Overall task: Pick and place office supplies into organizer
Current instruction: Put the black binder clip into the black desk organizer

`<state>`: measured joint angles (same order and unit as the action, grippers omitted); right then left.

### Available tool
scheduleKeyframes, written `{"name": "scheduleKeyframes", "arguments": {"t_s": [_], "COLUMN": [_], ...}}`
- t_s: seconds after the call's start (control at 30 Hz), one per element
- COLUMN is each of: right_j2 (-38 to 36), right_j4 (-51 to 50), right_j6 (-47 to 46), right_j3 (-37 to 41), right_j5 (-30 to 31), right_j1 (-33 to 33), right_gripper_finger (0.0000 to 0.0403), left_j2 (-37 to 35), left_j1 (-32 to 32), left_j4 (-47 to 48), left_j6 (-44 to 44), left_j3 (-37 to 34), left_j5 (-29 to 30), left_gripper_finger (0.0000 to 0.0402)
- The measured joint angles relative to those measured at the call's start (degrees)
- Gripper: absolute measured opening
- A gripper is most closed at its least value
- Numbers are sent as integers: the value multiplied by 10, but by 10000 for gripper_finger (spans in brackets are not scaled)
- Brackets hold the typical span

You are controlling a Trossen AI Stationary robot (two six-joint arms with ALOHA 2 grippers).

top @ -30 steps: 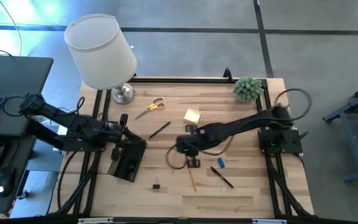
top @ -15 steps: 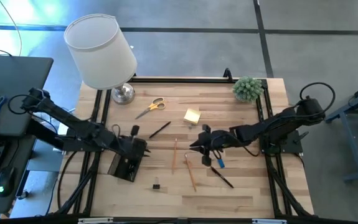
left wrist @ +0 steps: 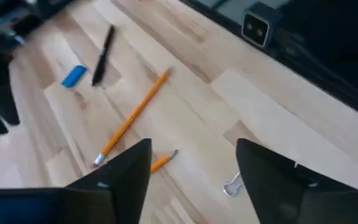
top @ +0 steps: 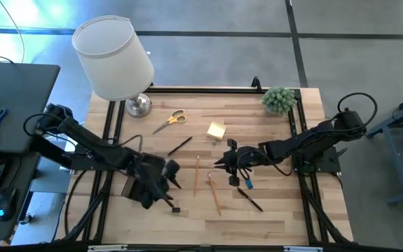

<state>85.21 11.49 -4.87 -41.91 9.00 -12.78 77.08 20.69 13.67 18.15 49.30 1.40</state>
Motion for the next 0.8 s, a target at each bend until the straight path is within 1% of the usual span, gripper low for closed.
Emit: {"name": "scheduleKeyframes", "arguments": {"t_s": [0.07, 0.17, 0.23, 0.33, 0.43, 0.63, 0.8], "right_j2": [0, 0, 0, 0, 1, 1, 1], "right_j4": [3, 4, 4, 1, -5, -14, -20], "right_j6": [4, 8, 7, 4, 6, 9, 9], "right_j3": [0, 0, 0, 0, 0, 0, 0], "right_j5": [0, 0, -6, -12, -8, -4, -5], "right_j1": [0, 0, -1, -5, -14, -24, -24], "right_gripper_finger": [48, 53, 54, 55, 54, 48, 46], "left_j2": [31, 77, 107, 146, 178, 229, 264], "left_j1": [0, 0, 0, 8, 28, 67, 83], "left_j4": [43, 113, 168, 214, 222, 230, 239], "left_j6": [22, 49, 68, 102, 155, 236, 277], "left_j3": [40, 91, 117, 136, 151, 184, 212], "left_j5": [-9, -27, -29, -32, -29, 23, 27], "left_gripper_finger": [233, 231, 226, 218, 213, 212, 212]}}
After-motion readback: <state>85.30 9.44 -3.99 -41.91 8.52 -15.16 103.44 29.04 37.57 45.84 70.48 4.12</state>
